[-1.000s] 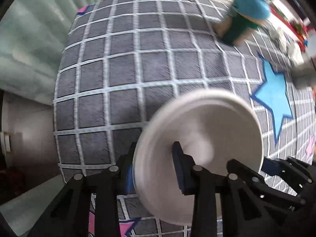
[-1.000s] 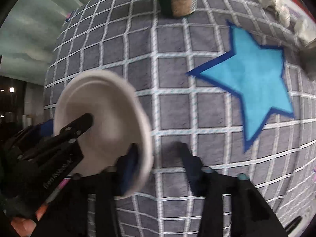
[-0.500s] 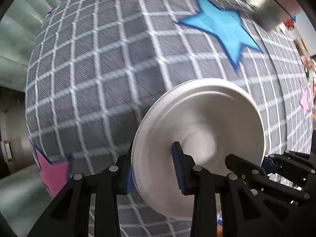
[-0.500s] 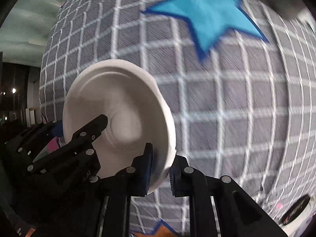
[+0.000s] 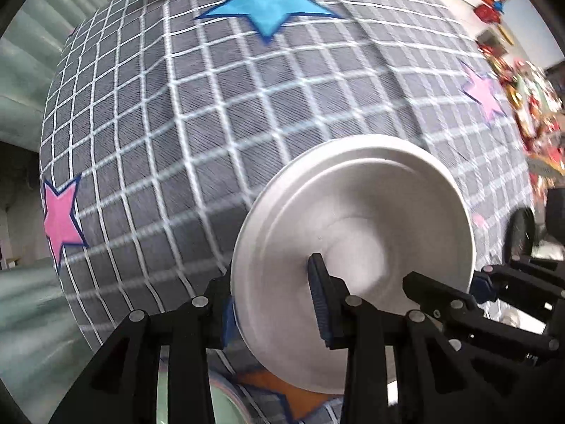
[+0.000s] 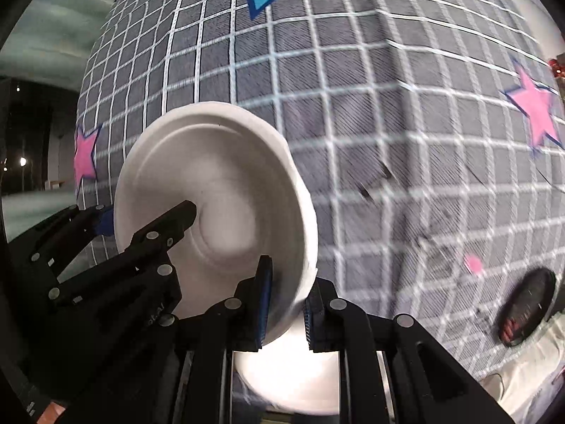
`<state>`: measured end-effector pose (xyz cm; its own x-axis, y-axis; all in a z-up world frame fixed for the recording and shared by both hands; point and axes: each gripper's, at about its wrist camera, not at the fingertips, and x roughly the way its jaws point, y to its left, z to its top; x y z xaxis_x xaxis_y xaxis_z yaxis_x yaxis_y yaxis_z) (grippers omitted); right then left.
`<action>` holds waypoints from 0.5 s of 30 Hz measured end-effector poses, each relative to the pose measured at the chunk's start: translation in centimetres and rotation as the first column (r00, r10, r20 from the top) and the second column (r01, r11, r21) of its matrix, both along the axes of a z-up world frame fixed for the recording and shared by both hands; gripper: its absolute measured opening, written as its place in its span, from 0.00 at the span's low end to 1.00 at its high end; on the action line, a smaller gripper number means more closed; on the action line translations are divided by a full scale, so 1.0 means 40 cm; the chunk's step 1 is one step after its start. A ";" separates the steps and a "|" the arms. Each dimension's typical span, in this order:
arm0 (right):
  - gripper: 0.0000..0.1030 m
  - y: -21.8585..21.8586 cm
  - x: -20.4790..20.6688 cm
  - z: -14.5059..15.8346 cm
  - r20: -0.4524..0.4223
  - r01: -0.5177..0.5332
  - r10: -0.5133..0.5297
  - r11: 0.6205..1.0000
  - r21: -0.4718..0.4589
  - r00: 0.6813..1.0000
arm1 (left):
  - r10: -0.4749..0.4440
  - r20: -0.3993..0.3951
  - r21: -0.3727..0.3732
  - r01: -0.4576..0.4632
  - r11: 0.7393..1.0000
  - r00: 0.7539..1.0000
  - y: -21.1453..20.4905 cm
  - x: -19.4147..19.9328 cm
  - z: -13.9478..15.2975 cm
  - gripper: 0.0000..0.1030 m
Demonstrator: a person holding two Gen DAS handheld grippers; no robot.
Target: Organize plates and bowls
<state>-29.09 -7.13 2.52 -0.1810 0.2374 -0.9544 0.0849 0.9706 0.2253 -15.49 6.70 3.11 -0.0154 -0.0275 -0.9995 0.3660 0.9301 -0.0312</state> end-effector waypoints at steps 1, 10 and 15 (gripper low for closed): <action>0.18 -0.016 -0.026 0.017 0.004 -0.004 0.004 1.000 -0.004 1.000 | -0.015 0.003 -0.001 0.015 1.000 1.000 -0.014 -0.025 0.011 0.38; 0.19 -0.190 -0.150 0.126 -0.006 0.022 -0.022 1.000 -0.006 1.000 | -0.093 -0.030 0.010 0.094 0.996 0.995 -0.170 -0.253 0.008 0.40; 0.19 -0.225 -0.186 0.094 -0.026 0.007 -0.008 1.000 -0.023 1.000 | -0.090 -0.043 0.071 0.093 0.993 0.995 -0.177 -0.317 -0.044 0.69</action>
<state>-36.52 -16.13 6.29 -0.2041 0.2172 -0.9546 0.0978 0.9747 0.2008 -28.15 -0.39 1.37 -0.0544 0.0487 -0.9973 0.4494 0.8931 0.0191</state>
